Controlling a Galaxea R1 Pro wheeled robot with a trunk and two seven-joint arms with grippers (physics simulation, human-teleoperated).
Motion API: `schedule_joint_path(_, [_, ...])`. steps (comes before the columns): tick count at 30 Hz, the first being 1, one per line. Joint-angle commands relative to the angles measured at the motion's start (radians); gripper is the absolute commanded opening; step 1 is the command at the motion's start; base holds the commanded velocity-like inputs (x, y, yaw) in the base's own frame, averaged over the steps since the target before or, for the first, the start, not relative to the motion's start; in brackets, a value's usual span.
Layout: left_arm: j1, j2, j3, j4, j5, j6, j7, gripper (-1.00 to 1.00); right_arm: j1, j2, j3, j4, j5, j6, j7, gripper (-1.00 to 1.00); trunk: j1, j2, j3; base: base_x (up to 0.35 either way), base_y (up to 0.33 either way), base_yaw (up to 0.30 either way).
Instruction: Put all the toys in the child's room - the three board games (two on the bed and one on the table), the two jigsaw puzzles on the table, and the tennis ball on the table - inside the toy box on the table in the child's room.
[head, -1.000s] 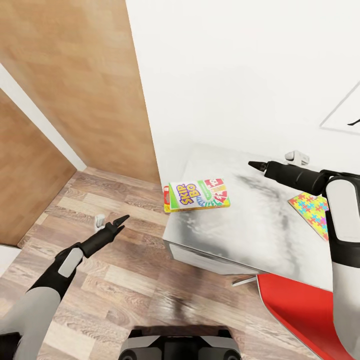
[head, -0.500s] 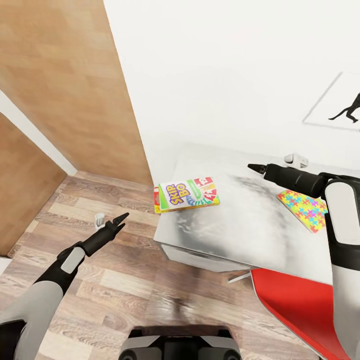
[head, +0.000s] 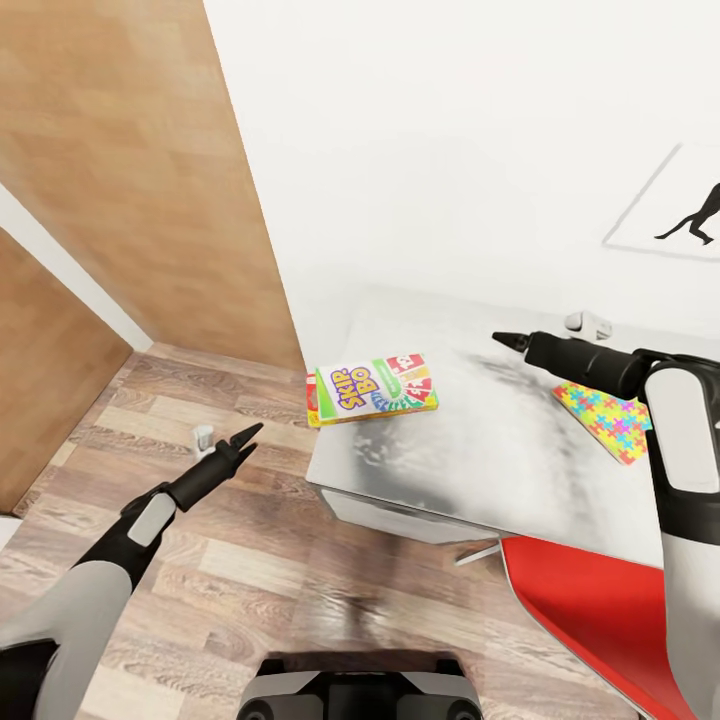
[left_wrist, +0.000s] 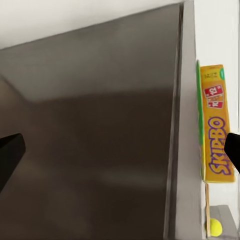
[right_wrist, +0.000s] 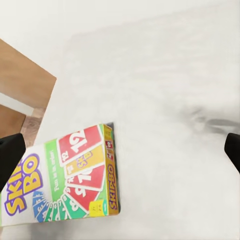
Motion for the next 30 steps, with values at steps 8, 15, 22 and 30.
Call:
schedule_joint_path(8, [0.000,-0.018,-0.005,-0.026,0.007,0.021,-0.005,1.00,0.002,0.001,0.002,-0.001,-0.009,0.004,-0.011,1.00,0.001,-0.002,-0.001,0.000,0.000,-0.002])
schedule_joint_path(15, [-0.001,-0.027,-0.015,-0.041,0.007,0.040,-0.003,1.00,0.006,0.002,0.003,-0.001,-0.009,0.004,-0.011,1.00,0.001,-0.002,-0.001,0.000,0.000,0.000])
schedule_joint_path(22, [-0.007,-0.030,-0.017,-0.045,0.007,0.048,0.008,1.00,0.016,0.001,0.002,-0.001,-0.008,0.004,-0.011,1.00,0.001,-0.002,-0.001,0.000,0.000,0.000])
schedule_joint_path(30, [-0.036,-0.032,-0.018,-0.046,0.007,0.051,0.022,1.00,0.022,-0.002,-0.003,-0.001,-0.008,0.004,-0.010,1.00,0.001,-0.002,-0.001,0.000,0.000,0.000])
